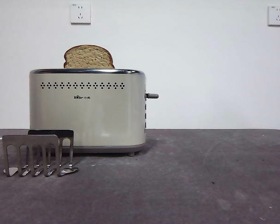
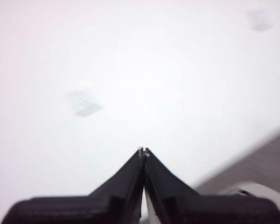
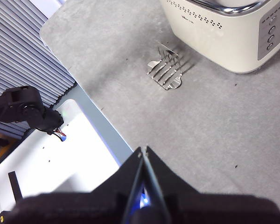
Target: Pick up a slice of bread from the rack,put the bread on the toaster,press the button
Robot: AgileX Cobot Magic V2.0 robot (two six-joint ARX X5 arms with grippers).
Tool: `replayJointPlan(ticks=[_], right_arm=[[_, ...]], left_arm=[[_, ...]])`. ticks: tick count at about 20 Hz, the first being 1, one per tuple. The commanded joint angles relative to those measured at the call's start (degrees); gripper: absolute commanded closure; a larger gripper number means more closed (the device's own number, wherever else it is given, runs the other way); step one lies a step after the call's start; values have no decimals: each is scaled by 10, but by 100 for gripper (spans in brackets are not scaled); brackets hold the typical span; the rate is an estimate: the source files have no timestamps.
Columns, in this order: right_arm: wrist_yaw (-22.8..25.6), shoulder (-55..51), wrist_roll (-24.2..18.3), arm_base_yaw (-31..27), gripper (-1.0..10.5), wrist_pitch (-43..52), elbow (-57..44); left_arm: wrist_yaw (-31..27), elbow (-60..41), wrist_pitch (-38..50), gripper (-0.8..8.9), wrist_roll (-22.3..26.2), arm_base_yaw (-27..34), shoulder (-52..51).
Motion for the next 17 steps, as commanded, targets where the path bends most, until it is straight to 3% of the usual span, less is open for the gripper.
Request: replayJointPlan(ticks=[1,7,13,17], right_arm=[[1,-1,-5,0,946,2,-5],[2,-1,-5,0,946,2,-5],[2,-1,-5,0,946,2,-5],[1,-1,-5,0,946,2,-5]], left_arm=[[-16,-146,88,817,5,31,-57],[-18,-388,161,818,-18,65,-188],[-18,-527,160,817,-64,68,-257],[-18,-583,159,817,-65,68,-283]])
